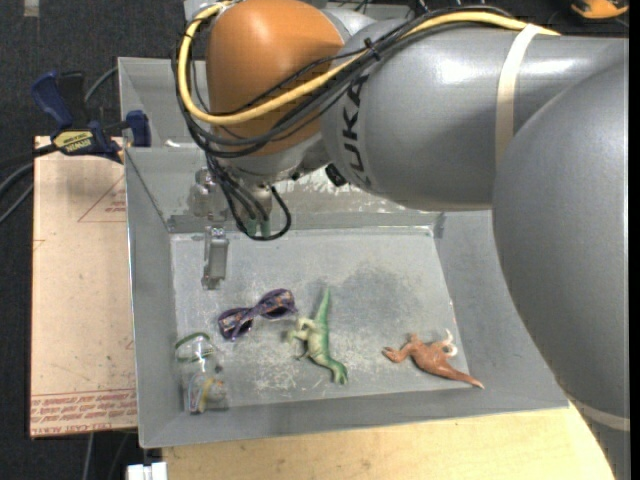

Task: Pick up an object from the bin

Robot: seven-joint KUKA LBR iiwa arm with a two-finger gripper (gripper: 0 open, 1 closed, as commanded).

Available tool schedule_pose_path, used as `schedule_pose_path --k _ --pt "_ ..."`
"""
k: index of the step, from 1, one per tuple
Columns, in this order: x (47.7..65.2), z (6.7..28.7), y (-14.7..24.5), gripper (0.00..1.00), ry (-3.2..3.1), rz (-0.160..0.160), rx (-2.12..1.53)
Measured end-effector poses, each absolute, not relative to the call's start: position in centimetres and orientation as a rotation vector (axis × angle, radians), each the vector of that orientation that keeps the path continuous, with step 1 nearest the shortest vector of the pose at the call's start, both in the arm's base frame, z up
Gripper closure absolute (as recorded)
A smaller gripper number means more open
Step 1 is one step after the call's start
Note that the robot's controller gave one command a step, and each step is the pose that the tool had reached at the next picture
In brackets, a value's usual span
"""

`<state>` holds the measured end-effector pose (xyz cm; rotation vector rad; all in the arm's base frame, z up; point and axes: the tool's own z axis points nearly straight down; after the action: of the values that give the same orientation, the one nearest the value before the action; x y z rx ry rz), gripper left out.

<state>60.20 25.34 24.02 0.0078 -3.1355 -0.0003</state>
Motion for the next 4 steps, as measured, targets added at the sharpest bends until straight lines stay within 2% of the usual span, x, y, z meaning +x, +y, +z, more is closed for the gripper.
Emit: schedule_pose_path --k 1,2,3,4 --pt "60.4 24.6 25.1 0.0 -3.143 -0.003 0.0" --pt "56.4 15.6 25.1 0.0 -3.128 -0.003 0.258" --pt "58.8 12.0 22.3 0.0 -3.134 -0.003 0.244" --pt "57.3 6.9 20.5 0.0 -3.089 -0.003 0.538"
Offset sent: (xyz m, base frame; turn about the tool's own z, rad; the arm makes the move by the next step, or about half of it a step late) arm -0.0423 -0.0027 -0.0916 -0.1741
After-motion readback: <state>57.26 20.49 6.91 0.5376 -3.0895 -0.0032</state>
